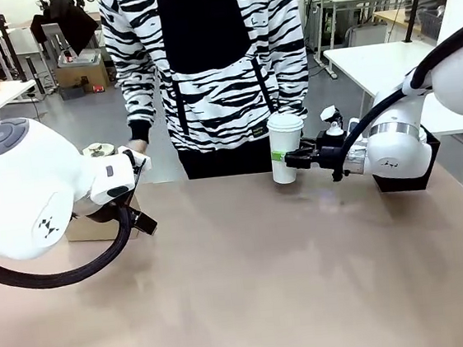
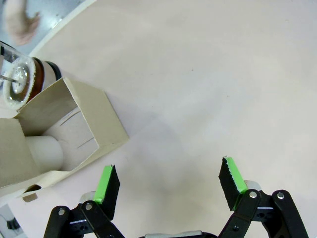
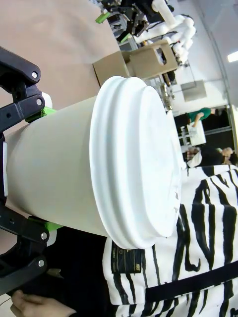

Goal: Pour a drink into a cup and package it in a carrier.
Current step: When a person places the Paper Cup Lid on the 600 ml Paper Cup , lift the 600 ml Paper Cup, then position the Cup Carrier in the center of the table.

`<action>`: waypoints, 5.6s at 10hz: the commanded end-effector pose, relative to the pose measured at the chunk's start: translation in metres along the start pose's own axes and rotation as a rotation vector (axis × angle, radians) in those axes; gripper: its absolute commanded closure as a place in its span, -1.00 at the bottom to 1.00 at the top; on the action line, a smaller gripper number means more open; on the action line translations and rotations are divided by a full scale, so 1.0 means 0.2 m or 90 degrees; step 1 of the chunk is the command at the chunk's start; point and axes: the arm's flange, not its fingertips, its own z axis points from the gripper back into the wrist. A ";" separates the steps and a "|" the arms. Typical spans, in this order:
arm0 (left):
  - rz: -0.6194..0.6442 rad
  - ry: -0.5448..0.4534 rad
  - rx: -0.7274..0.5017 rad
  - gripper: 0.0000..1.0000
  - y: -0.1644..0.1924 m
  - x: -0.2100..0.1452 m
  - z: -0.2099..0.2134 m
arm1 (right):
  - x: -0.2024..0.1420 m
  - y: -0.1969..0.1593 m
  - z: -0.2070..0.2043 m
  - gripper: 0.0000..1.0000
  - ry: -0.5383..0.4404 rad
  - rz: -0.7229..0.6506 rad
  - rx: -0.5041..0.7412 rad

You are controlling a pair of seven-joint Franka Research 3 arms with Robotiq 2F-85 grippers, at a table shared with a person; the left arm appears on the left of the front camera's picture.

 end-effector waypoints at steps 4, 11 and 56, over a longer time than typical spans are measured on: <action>0.000 -0.001 -0.001 -1.00 0.00 0.00 0.00 | 0.11 0.03 0.02 -0.60 -0.004 0.003 0.003; 0.000 -0.001 -0.001 -1.00 0.00 0.00 0.00 | 0.93 0.62 0.35 -0.60 -0.007 0.043 0.017; 0.342 0.175 0.068 -1.00 0.90 0.51 0.35 | 1.19 0.99 0.55 -0.60 0.001 -0.004 0.063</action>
